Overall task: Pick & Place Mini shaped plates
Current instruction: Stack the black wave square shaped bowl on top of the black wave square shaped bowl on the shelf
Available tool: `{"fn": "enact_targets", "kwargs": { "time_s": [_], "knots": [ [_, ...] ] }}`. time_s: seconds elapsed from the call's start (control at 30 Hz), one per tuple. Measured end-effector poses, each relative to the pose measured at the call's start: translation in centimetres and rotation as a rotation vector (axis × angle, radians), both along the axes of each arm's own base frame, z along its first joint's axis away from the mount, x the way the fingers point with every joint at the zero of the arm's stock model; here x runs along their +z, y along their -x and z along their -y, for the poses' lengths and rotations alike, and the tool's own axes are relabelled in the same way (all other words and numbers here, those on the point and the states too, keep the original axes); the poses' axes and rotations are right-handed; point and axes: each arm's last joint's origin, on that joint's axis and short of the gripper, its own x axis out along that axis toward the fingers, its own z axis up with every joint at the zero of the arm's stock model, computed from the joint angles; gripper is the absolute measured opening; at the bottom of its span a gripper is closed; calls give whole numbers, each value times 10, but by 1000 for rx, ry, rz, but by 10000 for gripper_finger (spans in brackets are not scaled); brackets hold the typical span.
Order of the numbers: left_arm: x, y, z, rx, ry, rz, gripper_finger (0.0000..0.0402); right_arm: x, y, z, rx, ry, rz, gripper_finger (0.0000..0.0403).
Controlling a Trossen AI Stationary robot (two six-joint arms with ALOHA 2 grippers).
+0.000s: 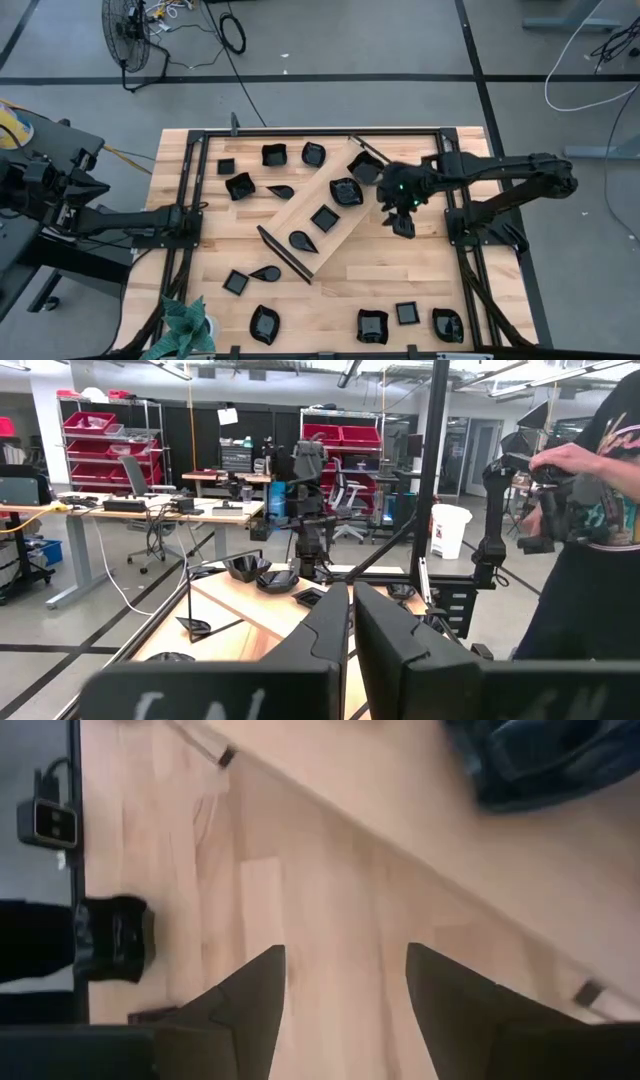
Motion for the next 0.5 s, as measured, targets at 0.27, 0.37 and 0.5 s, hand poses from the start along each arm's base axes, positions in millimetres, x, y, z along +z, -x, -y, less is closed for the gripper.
{"fn": "enact_targets", "kwargs": {
  "time_s": [0.27,0.37,0.5],
  "knots": [
    [0,0,0,0,0,0,25,-17,1,-36,97,12,-2,210],
    [0,0,0,0,0,0,26,-19,0,-51,114,-18,29,210],
    [0,0,0,0,0,0,25,-24,-1,-68,133,-58,78,210]
  ]
}}
